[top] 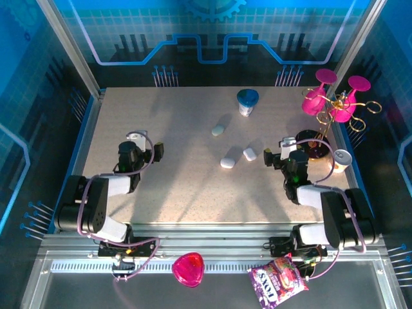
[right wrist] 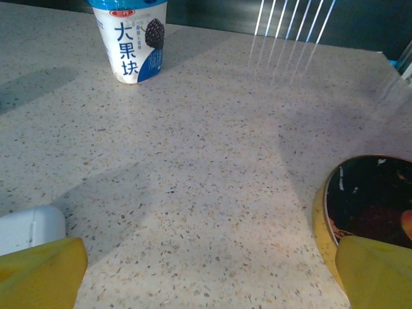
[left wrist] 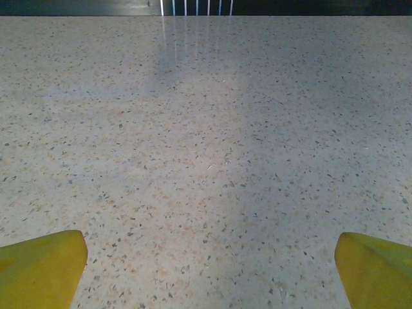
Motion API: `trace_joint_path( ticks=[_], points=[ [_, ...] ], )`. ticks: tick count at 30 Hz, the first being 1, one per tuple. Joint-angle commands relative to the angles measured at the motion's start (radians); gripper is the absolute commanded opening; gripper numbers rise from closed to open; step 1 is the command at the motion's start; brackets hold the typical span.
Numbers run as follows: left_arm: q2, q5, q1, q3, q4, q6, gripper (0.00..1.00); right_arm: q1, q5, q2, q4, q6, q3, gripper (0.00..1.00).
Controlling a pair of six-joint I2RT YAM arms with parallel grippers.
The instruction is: Insert wireless bluetooth earbuds into charging case
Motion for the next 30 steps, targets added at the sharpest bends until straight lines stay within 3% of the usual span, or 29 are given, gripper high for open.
trace_joint_path(
  ticks=[1, 6, 8, 30],
  points=[
    [0.017, 0.064, 0.03, 0.01, 0.046, -0.037, 0.99, -0.046, -0.129, 0.099, 0.14, 0.031, 0.048, 1.0],
    [0.037, 0.039, 0.033, -0.014, 0.1, -0.046, 0.99, -0.054, -0.168, 0.152, 0.137, 0.03, 0.075, 1.0],
    [0.062, 0.029, 0.031, -0.049, 0.198, -0.048, 0.99, -0.055, -0.167, 0.147, 0.118, 0.028, 0.079, 1.0],
    [0.058, 0.002, 0.017, -0.039, 0.17, -0.037, 0.99, -0.029, -0.119, 0.149, 0.105, 0.013, 0.089, 1.0]
  ],
)
